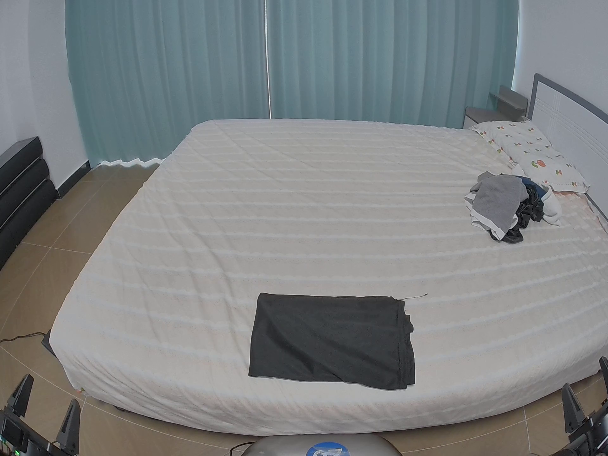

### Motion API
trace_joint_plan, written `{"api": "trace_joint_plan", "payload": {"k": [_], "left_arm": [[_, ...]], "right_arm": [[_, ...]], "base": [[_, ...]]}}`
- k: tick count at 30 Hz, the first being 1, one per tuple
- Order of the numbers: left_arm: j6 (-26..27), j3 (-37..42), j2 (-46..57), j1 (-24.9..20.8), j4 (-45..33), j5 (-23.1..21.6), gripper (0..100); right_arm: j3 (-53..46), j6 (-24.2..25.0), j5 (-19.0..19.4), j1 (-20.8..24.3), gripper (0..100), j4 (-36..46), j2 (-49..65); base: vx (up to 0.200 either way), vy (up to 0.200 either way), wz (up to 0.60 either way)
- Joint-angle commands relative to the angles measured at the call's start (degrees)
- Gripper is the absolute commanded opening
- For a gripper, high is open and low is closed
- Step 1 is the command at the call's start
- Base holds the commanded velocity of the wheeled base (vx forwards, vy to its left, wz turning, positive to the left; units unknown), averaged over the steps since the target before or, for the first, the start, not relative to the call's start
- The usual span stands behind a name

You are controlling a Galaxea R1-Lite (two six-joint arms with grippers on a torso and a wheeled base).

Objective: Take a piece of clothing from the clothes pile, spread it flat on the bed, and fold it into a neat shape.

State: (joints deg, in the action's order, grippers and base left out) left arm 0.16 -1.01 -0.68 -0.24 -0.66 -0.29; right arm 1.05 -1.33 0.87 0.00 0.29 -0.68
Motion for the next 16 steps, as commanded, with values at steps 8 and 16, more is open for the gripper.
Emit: {"api": "trace_joint_plan", "payload": {"k": [8, 16], "left_arm": [[0.02, 0.84, -0.02, -0.02, -0.04, -0.06, 100], [0.02, 0.84, -0.02, -0.02, -0.04, -0.06, 100]], "right_arm": [[-1.05, -0.08, 0.19, 0.18, 100, -0.2, 0.68], [-1.05, 0.19, 0.1, 0.18, 100, -0.29, 0.68]], "base": [[0.0, 0.0, 0.0], [0.0, 0.0, 0.0]]}}
